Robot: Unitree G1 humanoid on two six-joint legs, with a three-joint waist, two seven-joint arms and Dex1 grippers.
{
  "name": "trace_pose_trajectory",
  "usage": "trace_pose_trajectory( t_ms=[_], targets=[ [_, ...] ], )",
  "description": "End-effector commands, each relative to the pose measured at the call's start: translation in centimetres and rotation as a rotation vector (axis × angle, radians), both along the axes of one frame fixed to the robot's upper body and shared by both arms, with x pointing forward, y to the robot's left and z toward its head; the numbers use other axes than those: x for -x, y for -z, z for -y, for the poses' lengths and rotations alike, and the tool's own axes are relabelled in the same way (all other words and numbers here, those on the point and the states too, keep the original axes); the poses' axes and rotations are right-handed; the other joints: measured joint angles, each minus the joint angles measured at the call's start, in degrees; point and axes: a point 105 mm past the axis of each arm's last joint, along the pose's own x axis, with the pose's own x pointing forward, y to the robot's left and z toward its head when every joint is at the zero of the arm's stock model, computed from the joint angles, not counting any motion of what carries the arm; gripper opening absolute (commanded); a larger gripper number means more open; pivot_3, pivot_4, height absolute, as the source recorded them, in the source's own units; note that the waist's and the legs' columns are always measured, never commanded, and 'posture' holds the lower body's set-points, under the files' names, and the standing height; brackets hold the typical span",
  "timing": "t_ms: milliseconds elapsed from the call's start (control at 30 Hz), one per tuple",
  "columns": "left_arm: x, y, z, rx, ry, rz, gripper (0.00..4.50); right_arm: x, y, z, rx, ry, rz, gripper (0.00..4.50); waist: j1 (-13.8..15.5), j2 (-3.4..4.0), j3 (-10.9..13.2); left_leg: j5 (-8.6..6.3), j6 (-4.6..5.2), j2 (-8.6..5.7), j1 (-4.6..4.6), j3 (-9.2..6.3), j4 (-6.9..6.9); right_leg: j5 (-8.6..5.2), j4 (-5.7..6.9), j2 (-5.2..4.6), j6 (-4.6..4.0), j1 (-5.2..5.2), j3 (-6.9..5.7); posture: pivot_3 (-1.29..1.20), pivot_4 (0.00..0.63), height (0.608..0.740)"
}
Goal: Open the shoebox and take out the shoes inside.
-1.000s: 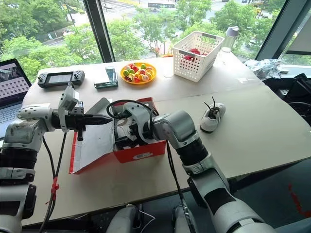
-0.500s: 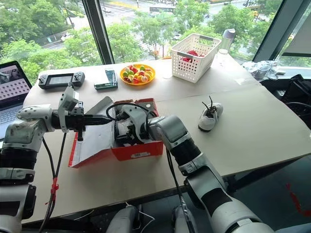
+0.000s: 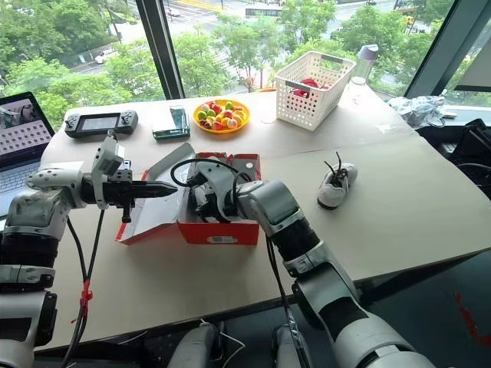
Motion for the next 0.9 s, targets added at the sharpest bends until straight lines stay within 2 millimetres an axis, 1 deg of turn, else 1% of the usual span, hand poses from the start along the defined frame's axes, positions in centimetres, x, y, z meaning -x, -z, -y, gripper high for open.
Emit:
trace_pose_trajectory(
  t_ms=[33,133,233,267,333,400,467,533,600,633,667,700,767,800,833,900],
  targets=[
    [0.1,-1.5,-0.1,0.000,0.009,0.059,0.00,1.0,-3.6,2.1,-0.066,-0.004,0.071,0.79,0.00,0.00,0.00,0.00,0.00,-0.01,-0.02,0.00,0.01,0.00,0.00,0.00,0.00,0.00,0.00,0.00,0.150,0.740],
    [0.0,-1.5,-0.1,-0.002,0.006,0.059,0.00,2.0,-4.7,3.0,-0.082,-0.019,0.074,0.79,-0.06,-0.01,0.00,0.01,0.01,-0.01,-0.01,0.00,0.00,-0.03,-0.01,0.02,0.04,0.01,-0.01,0.00,0.150,0.740],
    [0.0,-1.5,-0.2,-0.003,0.003,0.058,0.00,2.7,-5.5,3.1,-0.105,-0.037,0.071,0.79,-0.40,-0.02,0.00,0.01,0.02,0.03,0.00,-0.01,-0.01,-0.07,0.03,0.10,0.12,0.01,-0.02,0.00,0.150,0.740],
    [0.0,-1.5,-0.2,-0.003,0.004,0.057,0.00,2.9,-6.0,3.1,-0.123,-0.042,0.073,0.79,-0.56,-0.02,0.00,0.01,0.02,0.05,0.02,-0.01,-0.01,-0.07,0.04,0.15,0.12,0.00,-0.01,0.00,0.150,0.740],
    [0.0,-1.5,-0.2,-0.003,0.005,0.056,0.00,3.1,-7.8,3.6,-0.177,-0.045,0.091,0.79,-0.57,-0.03,0.01,0.01,0.03,0.09,0.05,-0.05,0.00,-0.06,0.10,0.22,0.12,0.01,-0.01,0.00,0.150,0.740],
    [0.0,-1.5,-0.1,-0.002,0.006,0.054,0.00,3.1,-9.8,4.5,-0.230,-0.027,0.123,0.79,-0.47,-0.04,0.03,0.01,0.03,0.09,0.05,-0.06,0.01,-0.06,0.15,0.23,0.11,0.00,-0.02,0.00,0.150,0.740],
    [0.0,-1.4,-0.1,-0.003,0.006,0.053,0.00,2.9,-11.8,5.7,-0.290,0.007,0.154,0.79,-0.36,-0.04,0.04,0.01,0.02,0.08,0.05,-0.07,0.03,-0.04,0.14,0.22,0.09,0.00,-0.01,0.00,0.150,0.740],
    [0.0,-1.3,-0.1,-0.002,0.007,0.051,0.00,2.5,-13.5,7.5,-0.341,0.064,0.188,0.79,-0.14,-0.04,0.04,0.00,0.01,0.06,0.05,-0.06,0.02,-0.04,0.07,0.18,0.08,0.01,-0.01,0.00,0.150,0.740],
    [0.0,-1.3,0.0,0.000,0.009,0.049,0.00,1.9,-14.8,9.9,-0.383,0.146,0.224,0.79,0.18,-0.04,0.04,0.00,0.01,0.02,0.05,-0.08,0.02,-0.05,0.00,0.11,0.07,0.05,-0.02,0.00,0.150,0.740],
    [0.0,-1.2,0.1,0.000,0.011,0.048,0.00,1.3,-15.2,12.1,-0.382,0.234,0.260,0.79,0.35,-0.04,0.04,0.00,0.01,0.02,0.05,-0.07,0.02,-0.05,-0.06,0.08,0.07,0.05,-0.02,0.00,0.150,0.740],
    [-0.1,-1.2,0.1,0.000,0.013,0.048,0.00,0.9,-15.4,13.6,-0.377,0.294,0.286,0.79,0.59,-0.04,0.04,0.00,0.01,0.01,0.03,-0.06,0.01,-0.05,-0.11,0.02,0.07,0.05,-0.02,0.00,0.150,0.740],
    [-0.1,-1.1,0.2,0.000,0.014,0.047,0.00,0.5,-15.2,15.2,-0.327,0.363,0.321,0.79,0.75,-0.04,0.04,0.00,0.01,-0.03,0.00,-0.04,0.01,-0.05,-0.14,-0.06,0.07,0.05,-0.02,0.00,0.150,0.740],
    [-0.1,-1.1,0.3,0.002,0.017,0.045,0.00,-0.5,-13.8,19.9,-0.119,0.575,0.389,0.79,1.17,-0.06,0.04,-0.01,0.02,-0.13,0.00,0.05,-0.02,-0.04,-0.20,-0.25,0.08,0.02,-0.03,0.00,0.150,0.740],
    [-0.1,-1.1,0.3,0.003,0.018,0.044,0.00,-0.7,-13.4,21.4,-0.051,0.639,0.409,0.79,1.25,-0.06,0.04,-0.02,0.04,-0.17,0.01,0.06,-0.03,-0.04,-0.29,-0.36,0.09,0.01,-0.10,0.00,0.150,0.740],
    [0.0,-1.0,0.4,0.003,0.020,0.042,0.00,-0.7,-12.8,23.4,0.048,0.715,0.436,0.79,1.28,-0.06,0.05,-0.06,0.09,-0.20,0.01,0.10,-0.04,-0.04,-0.36,-0.46,0.10,0.00,-0.15,0.00,0.150,0.740],
    [0.0,-0.8,0.3,0.002,0.022,0.037,0.00,-0.3,-11.5,28.1,0.313,0.881,0.483,0.79,1.14,-0.06,0.05,-0.09,0.14,-0.28,-0.11,0.29,-0.15,0.01,-0.47,-0.60,0.17,0.00,-0.07,0.00,0.150,0.740]
  ],
)
